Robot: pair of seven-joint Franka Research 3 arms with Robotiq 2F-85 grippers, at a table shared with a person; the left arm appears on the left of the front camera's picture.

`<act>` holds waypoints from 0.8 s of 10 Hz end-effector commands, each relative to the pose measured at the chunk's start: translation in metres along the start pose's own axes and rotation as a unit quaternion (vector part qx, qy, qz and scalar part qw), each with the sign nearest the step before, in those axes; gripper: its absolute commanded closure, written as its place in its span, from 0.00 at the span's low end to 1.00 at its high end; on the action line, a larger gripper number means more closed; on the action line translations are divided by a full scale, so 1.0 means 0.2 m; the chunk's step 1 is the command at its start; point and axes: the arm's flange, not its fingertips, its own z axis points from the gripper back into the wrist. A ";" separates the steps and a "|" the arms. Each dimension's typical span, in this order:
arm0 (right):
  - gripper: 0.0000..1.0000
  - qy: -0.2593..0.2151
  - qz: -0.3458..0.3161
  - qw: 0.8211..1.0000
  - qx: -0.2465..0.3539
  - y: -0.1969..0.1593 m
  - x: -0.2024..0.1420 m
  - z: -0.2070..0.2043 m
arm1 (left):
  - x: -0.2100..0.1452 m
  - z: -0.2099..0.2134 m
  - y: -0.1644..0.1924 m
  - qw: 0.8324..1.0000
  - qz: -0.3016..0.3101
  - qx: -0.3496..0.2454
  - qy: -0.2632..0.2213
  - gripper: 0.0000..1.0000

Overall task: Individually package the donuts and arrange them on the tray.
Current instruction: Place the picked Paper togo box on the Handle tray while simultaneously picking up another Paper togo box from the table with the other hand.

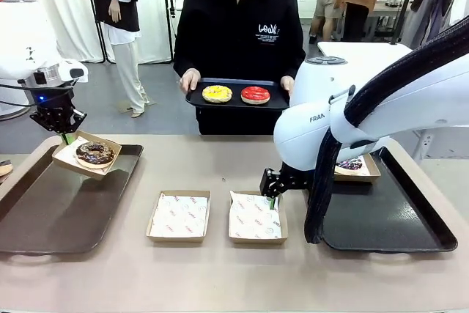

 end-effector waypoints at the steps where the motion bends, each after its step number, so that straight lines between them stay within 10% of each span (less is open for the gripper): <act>1: 0.00 0.002 0.007 1.000 0.004 -0.01 0.00 0.00 | 0.00 0.00 0.01 1.000 0.000 0.001 -0.002 0.99; 8: 0.00 -0.021 -0.029 0.999 -0.033 0.07 0.00 -0.08 | 0.05 -0.03 -0.02 1.000 0.008 -0.016 -0.010 0.99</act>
